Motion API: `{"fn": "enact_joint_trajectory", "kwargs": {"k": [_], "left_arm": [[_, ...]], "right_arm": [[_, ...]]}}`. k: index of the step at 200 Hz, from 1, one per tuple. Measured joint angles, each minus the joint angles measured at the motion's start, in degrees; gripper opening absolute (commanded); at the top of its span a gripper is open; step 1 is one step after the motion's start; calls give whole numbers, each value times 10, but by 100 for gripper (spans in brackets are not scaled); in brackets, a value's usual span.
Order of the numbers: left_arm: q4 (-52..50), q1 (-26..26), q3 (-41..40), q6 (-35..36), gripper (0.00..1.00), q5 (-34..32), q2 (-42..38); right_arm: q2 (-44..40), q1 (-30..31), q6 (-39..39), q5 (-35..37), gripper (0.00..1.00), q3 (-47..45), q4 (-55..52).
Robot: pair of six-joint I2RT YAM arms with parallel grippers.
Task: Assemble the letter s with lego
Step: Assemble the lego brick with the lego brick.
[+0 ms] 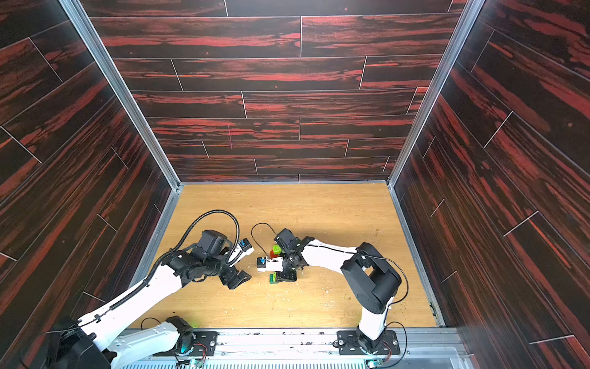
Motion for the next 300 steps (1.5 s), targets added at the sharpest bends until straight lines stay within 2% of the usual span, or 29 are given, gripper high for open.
{"fn": "enact_joint_trajectory", "kwargs": {"k": [142, 236, 300], "left_arm": [[-3, 3, 0, 0, 89, 17, -2], [-5, 12, 1, -37, 89, 36, -69], [-5, 17, 5, -54, 89, 38, -73]], "right_arm": [[11, -3, -10, 31, 0, 29, -39], [31, -5, -14, 36, 0, 56, -70], [32, -1, -8, 42, 0, 59, -73]]}}
